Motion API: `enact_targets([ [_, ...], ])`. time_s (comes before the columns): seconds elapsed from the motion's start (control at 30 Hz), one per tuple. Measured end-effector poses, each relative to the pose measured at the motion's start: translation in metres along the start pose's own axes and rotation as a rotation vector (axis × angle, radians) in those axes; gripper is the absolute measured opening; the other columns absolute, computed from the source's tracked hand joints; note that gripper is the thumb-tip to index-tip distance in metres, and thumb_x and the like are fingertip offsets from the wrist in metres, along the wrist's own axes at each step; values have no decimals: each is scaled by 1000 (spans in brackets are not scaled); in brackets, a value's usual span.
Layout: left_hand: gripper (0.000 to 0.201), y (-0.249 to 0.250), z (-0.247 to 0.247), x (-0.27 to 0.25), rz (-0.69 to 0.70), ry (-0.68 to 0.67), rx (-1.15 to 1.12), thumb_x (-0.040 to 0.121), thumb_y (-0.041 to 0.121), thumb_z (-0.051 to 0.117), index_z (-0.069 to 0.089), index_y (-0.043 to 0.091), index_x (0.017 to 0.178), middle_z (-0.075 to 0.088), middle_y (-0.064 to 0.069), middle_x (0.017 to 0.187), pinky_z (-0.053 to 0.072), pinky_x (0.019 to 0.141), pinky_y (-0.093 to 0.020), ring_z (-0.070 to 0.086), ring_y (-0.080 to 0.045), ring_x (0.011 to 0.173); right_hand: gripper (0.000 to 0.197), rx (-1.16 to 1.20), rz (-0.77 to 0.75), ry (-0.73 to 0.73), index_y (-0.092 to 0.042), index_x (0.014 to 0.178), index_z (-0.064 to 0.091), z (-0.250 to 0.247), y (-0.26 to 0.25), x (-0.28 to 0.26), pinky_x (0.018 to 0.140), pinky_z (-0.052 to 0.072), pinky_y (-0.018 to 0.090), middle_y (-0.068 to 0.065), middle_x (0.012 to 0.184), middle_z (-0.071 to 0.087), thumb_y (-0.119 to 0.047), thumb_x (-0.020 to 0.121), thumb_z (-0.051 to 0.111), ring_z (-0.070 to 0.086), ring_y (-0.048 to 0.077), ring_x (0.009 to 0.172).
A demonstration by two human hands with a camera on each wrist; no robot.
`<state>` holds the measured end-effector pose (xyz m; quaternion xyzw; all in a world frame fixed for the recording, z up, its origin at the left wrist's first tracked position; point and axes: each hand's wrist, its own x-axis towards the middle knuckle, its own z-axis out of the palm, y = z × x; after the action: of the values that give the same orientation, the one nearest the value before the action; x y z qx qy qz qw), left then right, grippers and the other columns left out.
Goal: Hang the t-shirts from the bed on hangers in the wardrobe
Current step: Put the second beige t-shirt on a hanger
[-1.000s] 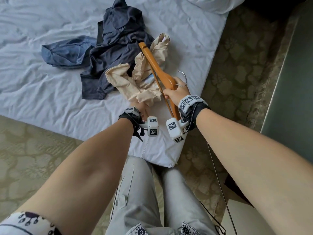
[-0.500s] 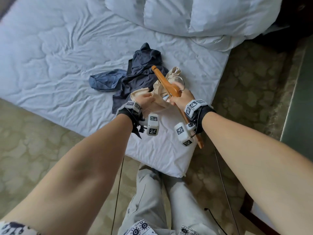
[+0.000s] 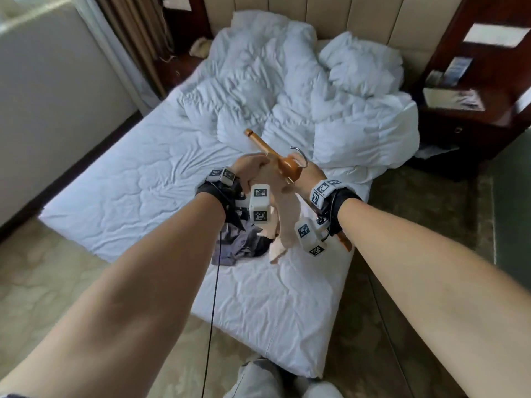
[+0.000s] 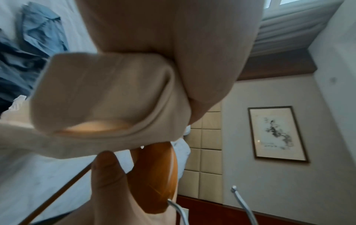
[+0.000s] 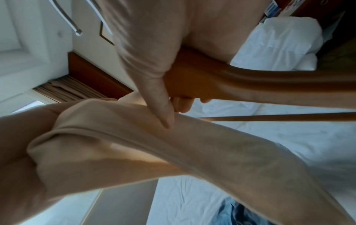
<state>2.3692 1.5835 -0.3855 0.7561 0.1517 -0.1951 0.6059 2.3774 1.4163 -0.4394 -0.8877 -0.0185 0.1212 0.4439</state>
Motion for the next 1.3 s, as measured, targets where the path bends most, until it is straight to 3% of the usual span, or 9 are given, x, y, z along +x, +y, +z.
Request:
enact_targets([
  [0.13, 13, 59, -15, -27, 61, 15, -37, 95, 20, 55, 59, 12, 87, 60, -5, 80, 51, 62, -26, 59, -18, 69, 59, -13, -19, 66, -33, 115, 63, -33, -48, 2, 69, 50, 24, -9, 95, 66, -17, 61, 83, 69, 20, 94],
  [0.33, 35, 112, -52, -42, 72, -34, -57, 76, 31, 68, 62, 9, 102, 61, -18, 94, 51, 71, -38, 65, -28, 80, 38, 86, -37, 164, -21, 102, 64, -71, -113, 3, 54, 52, 25, 5, 80, 68, 0, 73, 77, 66, 17, 62],
  [0.47, 11, 150, -74, -66, 179, -64, -26, 91, 21, 56, 56, 10, 87, 58, -11, 71, 50, 47, -23, 60, -20, 53, 38, 57, -59, 203, -23, 97, 65, -70, -156, 14, 69, 57, 36, 5, 86, 70, -9, 62, 72, 67, 25, 76],
  [0.63, 20, 179, -112, -62, 310, -54, 4, 91, 16, 50, 57, 16, 72, 58, -8, 70, 48, 62, -32, 57, -20, 61, 38, -122, -136, 113, -25, 95, 54, -60, -208, 21, 63, 47, 22, -1, 88, 62, -5, 68, 70, 60, 21, 82],
  [0.73, 19, 186, -137, -55, 384, -60, 62, 88, 18, 51, 63, 21, 73, 62, -10, 76, 48, 64, -32, 58, -23, 67, 26, -65, -97, 93, -12, 85, 63, -52, -228, 20, 71, 58, 39, 7, 75, 67, -15, 63, 77, 64, 27, 70],
  [0.8, 27, 187, -153, -46, 435, -22, 54, 90, 8, 45, 63, 18, 73, 62, -7, 70, 48, 59, -26, 57, -20, 65, 18, -17, -71, 135, -5, 81, 64, -46, -238, 19, 62, 57, 33, 9, 67, 65, -8, 68, 77, 62, 25, 62],
  [0.87, 28, 186, -166, -40, 515, 61, 104, 91, 1, 42, 66, 13, 83, 62, -5, 76, 48, 63, -24, 56, -15, 70, 17, -12, -48, 223, -11, 76, 59, -41, -245, 20, 52, 49, 25, 4, 65, 62, -4, 71, 74, 60, 22, 59],
  [0.97, 29, 180, -182, -33, 616, 160, 229, 93, -2, 43, 69, 7, 101, 58, 0, 75, 39, 54, -8, 49, -7, 66, 23, -38, -22, 413, -26, 74, 52, -38, -252, 19, 67, 53, 30, -2, 75, 62, -15, 73, 72, 62, 21, 72],
  [1.3, 28, 170, -213, -17, 633, 262, 394, 98, 15, 46, 69, 3, 109, 63, -9, 96, 41, 59, -21, 60, -24, 90, 46, -61, -33, 631, -26, 114, 65, -24, -288, 16, 84, 57, 37, 3, 99, 71, -22, 69, 75, 67, 27, 91],
])
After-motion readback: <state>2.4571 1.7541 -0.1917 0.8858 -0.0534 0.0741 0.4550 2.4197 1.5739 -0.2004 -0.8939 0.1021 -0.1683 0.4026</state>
